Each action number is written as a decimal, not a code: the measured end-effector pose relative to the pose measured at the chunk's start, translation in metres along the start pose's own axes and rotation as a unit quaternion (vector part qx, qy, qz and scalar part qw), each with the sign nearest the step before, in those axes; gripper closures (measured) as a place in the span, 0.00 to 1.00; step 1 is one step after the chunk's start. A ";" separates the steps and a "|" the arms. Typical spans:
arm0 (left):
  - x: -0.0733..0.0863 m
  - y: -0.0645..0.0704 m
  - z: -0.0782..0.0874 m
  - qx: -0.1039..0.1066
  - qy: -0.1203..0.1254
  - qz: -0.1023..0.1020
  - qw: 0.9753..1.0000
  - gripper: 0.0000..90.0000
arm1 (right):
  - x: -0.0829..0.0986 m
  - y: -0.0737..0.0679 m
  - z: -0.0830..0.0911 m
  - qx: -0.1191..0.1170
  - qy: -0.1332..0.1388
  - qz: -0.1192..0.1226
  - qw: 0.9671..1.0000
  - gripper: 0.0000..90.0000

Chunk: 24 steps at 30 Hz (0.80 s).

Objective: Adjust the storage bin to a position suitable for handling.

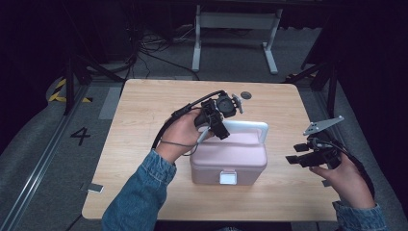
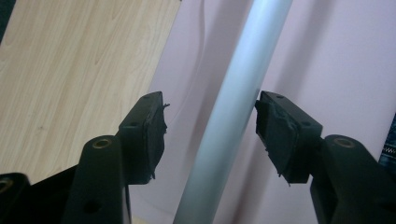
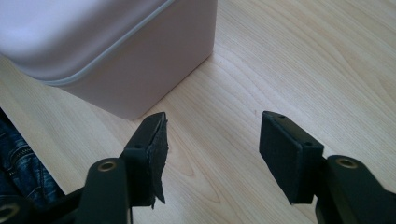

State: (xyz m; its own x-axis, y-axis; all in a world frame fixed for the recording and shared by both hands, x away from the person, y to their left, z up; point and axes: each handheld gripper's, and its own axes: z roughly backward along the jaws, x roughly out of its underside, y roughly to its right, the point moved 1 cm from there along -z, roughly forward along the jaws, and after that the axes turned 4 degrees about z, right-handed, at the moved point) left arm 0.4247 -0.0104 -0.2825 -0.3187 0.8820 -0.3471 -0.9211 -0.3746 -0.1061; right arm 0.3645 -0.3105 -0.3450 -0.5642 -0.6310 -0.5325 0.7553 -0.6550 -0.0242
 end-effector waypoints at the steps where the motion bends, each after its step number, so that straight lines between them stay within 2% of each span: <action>1: -0.002 0.000 -0.002 0.002 -0.006 0.000 1.000 0.49 | 0.000 0.000 -0.001 0.000 -0.001 0.002 1.000 0.47; 3: -0.002 0.002 -0.005 0.000 -0.005 0.001 1.000 0.49 | 0.000 -0.001 -0.001 -0.001 -0.002 0.005 1.000 0.47; 4: -0.004 0.003 -0.008 -0.005 -0.008 -0.006 1.000 0.51 | -0.001 -0.002 -0.001 0.000 -0.002 0.011 1.000 0.47; 8: -0.007 0.006 -0.008 -0.016 -0.006 -0.013 1.000 0.61 | -0.001 -0.001 0.001 -0.001 0.003 0.010 1.000 0.47; 13: -0.007 0.008 -0.006 -0.006 -0.006 -0.014 1.000 0.68 | 0.000 0.000 0.000 -0.001 0.002 0.007 1.000 0.47; 14: -0.008 0.008 -0.006 0.002 -0.007 -0.018 1.000 0.68 | 0.000 0.000 0.000 0.000 0.003 0.007 1.000 0.47; 17: -0.008 0.009 -0.004 0.008 -0.013 -0.023 1.000 0.74 | 0.000 0.000 0.000 -0.002 0.003 0.007 1.000 0.47; 24: -0.010 0.011 0.003 0.014 -0.017 -0.030 0.999 0.77 | 0.001 0.001 0.000 -0.004 0.004 0.006 1.000 0.47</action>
State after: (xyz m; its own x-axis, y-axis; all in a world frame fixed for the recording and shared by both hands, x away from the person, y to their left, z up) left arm 0.4172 -0.0226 -0.2777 -0.2696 0.9117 -0.3100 -0.9446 -0.3129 -0.0988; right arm 0.3641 -0.3120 -0.3455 -0.5520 -0.6363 -0.5390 0.7649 -0.6437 -0.0235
